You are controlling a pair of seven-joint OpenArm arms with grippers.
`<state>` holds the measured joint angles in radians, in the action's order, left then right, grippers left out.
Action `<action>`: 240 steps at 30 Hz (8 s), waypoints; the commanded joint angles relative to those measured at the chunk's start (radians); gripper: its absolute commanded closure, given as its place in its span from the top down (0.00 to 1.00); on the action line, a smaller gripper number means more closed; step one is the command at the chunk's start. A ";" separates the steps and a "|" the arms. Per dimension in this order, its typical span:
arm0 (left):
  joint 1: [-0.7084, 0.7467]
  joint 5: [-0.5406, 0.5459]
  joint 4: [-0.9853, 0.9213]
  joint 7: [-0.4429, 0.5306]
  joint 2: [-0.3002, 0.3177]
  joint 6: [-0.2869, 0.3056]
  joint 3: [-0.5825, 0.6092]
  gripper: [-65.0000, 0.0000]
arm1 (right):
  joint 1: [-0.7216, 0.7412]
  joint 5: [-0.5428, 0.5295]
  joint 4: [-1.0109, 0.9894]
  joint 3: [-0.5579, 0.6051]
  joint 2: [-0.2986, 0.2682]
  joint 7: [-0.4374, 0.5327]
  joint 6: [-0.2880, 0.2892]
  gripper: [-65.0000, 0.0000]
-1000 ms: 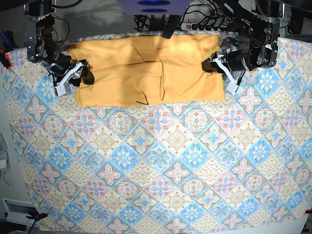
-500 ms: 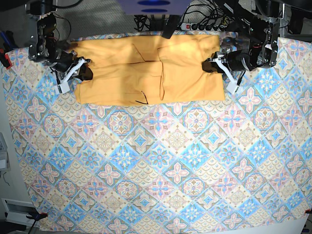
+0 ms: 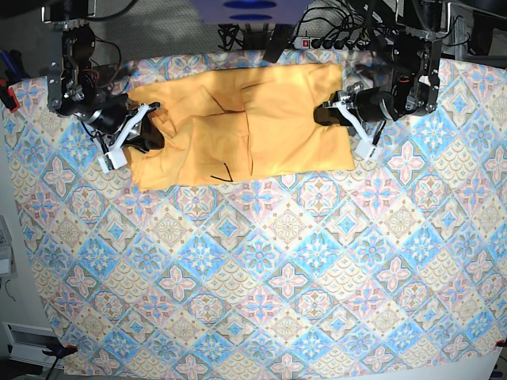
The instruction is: Fold the T-shirt properly
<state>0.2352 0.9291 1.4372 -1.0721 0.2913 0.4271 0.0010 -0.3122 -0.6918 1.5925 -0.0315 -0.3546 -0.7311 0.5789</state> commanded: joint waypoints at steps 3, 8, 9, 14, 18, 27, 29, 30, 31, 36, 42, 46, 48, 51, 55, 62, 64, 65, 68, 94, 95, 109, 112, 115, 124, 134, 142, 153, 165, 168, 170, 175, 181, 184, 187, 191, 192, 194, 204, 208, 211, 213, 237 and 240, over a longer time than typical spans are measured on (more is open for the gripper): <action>-0.050 0.020 0.012 0.010 -0.007 0.009 0.046 0.00 | 0.006 -0.022 0.064 -0.002 -0.014 0.023 0.013 0.00; -0.102 0.018 0.012 0.010 -0.034 0.008 0.106 0.00 | 0.006 -0.022 0.156 0.002 -0.014 0.023 0.013 0.00; -0.104 0.018 0.012 0.010 -0.037 0.006 0.112 0.00 | 0.006 -0.022 0.176 0.002 -0.014 0.023 0.013 0.00; -0.122 -0.045 0.010 0.010 -0.060 0.006 0.138 0.00 | 0.006 -0.026 0.243 0.031 -0.014 0.009 0.013 0.00; -0.127 -0.109 0.009 0.010 -0.100 0.006 0.136 0.00 | 0.023 -0.026 0.257 0.103 -0.013 0.014 0.013 0.00; -0.129 -0.172 0.009 0.010 -0.129 0.008 0.136 0.00 | 0.138 -0.022 0.257 0.367 -0.013 0.015 0.013 0.00; -0.127 -0.172 0.009 0.010 -0.129 0.008 0.136 0.00 | 0.170 -0.024 0.257 0.425 -0.011 0.015 0.013 0.00; -0.127 -0.172 0.009 0.010 -0.129 0.008 0.136 0.00 | 0.186 -0.022 0.257 0.456 -0.011 0.015 0.013 0.00; -0.127 -0.172 0.009 0.010 -0.129 0.008 0.136 0.00 | 0.201 -0.022 0.254 0.483 -0.011 0.015 0.013 0.00; -0.125 -0.172 0.009 0.010 -0.129 0.008 0.136 0.00 | 0.278 -0.022 0.210 0.572 0.055 0.008 0.013 0.00; -0.121 -0.164 0.010 0.010 -0.125 0.008 0.135 0.00 | 0.298 0.001 0.122 0.559 0.093 0.015 0.011 0.13; -0.121 -0.164 0.010 0.010 -0.123 0.009 0.132 0.00 | 0.295 -0.001 0.128 0.559 0.085 0.014 0.010 0.34; -0.122 -0.164 0.010 0.010 -0.123 0.009 0.132 0.00 | 0.288 -0.001 0.151 0.557 0.076 0.015 0.010 0.38; -0.125 -0.164 0.010 0.010 -0.123 0.009 0.130 0.00 | 0.290 -0.002 0.179 0.557 0.076 0.015 0.010 0.39; -0.125 -0.169 0.010 0.010 -0.122 0.009 0.129 0.00 | 0.287 -0.002 0.176 0.499 0.076 0.020 0.010 0.38; -0.127 -0.169 0.010 0.010 -0.106 0.009 0.129 0.00 | 0.222 0.108 0.070 0.315 0.041 0.074 0.010 0.38; -0.127 -0.169 0.010 0.010 -0.105 0.009 0.129 0.00 | 0.198 0.171 0.032 0.250 0.042 0.087 0.010 0.34; -0.127 -0.169 0.010 0.010 -0.103 0.009 0.129 0.00 | 0.192 0.199 0.013 0.233 0.042 0.092 0.010 0.30; -0.127 -0.169 0.010 0.010 -0.103 0.009 0.129 0.00 | 0.187 0.235 -0.048 0.224 0.042 0.107 0.010 0.16; -0.173 -0.158 -0.069 0.011 -0.106 0.009 0.127 0.04 | 0.173 0.234 0.134 0.609 0.038 0.014 0.011 0.13; -0.170 -0.150 -0.060 0.011 -0.103 0.009 0.127 0.08 | 0.172 0.234 0.134 0.588 0.038 0.011 0.011 0.13; -0.155 -0.134 -0.017 0.010 -0.014 0.009 0.126 0.85 | 0.173 0.235 0.124 0.514 0.042 0.015 0.011 0.13; -0.125 -0.134 -0.017 0.010 0.004 0.009 0.069 0.85 | 0.173 0.235 0.124 0.514 0.042 0.015 0.011 0.13; -0.089 -0.132 -0.002 0.010 0.001 0.013 -0.032 0.83 | 0.189 0.235 0.124 0.514 0.042 0.017 0.011 0.13; 0.022 -0.061 0.204 0.008 -0.007 0.071 0.014 0.79 | 0.216 0.237 0.075 0.514 0.042 0.017 0.011 0.13; 0.076 -0.052 0.205 0.003 -0.011 0.071 0.149 0.79 | 0.284 0.237 0.056 0.512 0.039 0.015 0.011 0.13; 0.142 -0.058 0.305 0.002 -0.008 0.071 0.149 0.79 | 0.290 0.237 0.047 0.496 0.042 0.008 0.011 0.13; 0.105 -0.226 0.176 0.010 -0.017 0.066 0.143 0.79 | 0.285 0.235 0.045 0.499 0.042 0.008 0.011 0.13; 0.123 -0.261 0.164 0.002 -0.013 0.066 0.018 0.78 | 0.267 0.234 0.055 0.646 0.038 -0.017 0.013 0.13; 0.125 -0.259 0.165 0.002 -0.017 0.068 0.018 0.78 | 0.281 0.238 0.056 0.737 0.050 -0.014 0.013 0.13; 0.125 -0.252 0.178 0.002 -0.019 0.068 0.023 0.78 | 0.321 0.232 0.050 0.761 0.070 -0.017 0.013 0.13; 0.148 -0.206 0.245 0.002 -0.010 0.068 0.018 0.78 | 0.353 0.232 0.015 0.790 0.084 -0.018 0.013 0.13; 0.180 -0.209 0.262 0.005 0.006 0.066 -0.005 0.78 | 0.393 0.235 -0.054 0.792 0.119 -0.012 0.013 0.13; 0.192 -0.207 0.262 0.003 0.006 0.068 -0.037 0.78 | 0.394 0.237 -0.054 0.789 0.119 0.005 0.013 0.13; 0.195 -0.207 0.264 0.003 0.006 0.068 -0.045 0.78 | 0.399 0.237 -0.074 0.767 0.116 0.021 0.013 0.13; 0.198 -0.203 0.265 0.003 0.006 0.072 -0.045 0.78 | 0.400 0.238 -0.117 0.740 0.118 0.023 0.013 0.13; 0.206 -0.201 0.267 0.003 0.006 0.072 -0.045 0.78 | 0.399 0.238 -0.114 0.738 0.118 0.025 0.013 0.13; 0.209 -0.190 0.282 0.003 0.006 0.074 -0.040 0.78 | 0.400 0.238 -0.110 0.730 0.118 0.025 0.013 0.13; 0.209 -0.143 0.322 0.002 0.010 0.069 0.055 0.68 | 0.399 0.238 -0.088 0.517 0.118 0.023 0.013 0.13; 0.191 -0.146 0.320 0.002 0.010 0.068 0.104 0.33 | 0.404 0.240 -0.133 0.436 0.118 0.026 0.013 0.12; 0.180 -0.181 0.308 0.002 0.006 0.068 0.144 0.09 | 0.462 0.240 -0.192 0.417 0.118 0.048 0.013 0.07; 0.178 -0.196 0.307 0.002 0.004 0.068 0.164 0.02 | 0.502 0.240 -0.231 0.417 0.118 0.052 0.013 0.06; 0.244 -0.192 0.383 0.002 0.007 0.066 0.006 0.31 | 0.621 0.303 -0.441 0.420 0.118 0.101 0.013 0.06; 0.252 -0.193 0.383 0.002 0.007 0.066 0.006 0.44 | 0.620 0.341 -0.439 0.420 0.119 0.101 0.013 0.06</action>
<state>0.4831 0.7181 1.8011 -1.0805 0.2913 0.4866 0.0105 0.2844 -0.3393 1.1320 0.3927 -0.2325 -0.6533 0.5865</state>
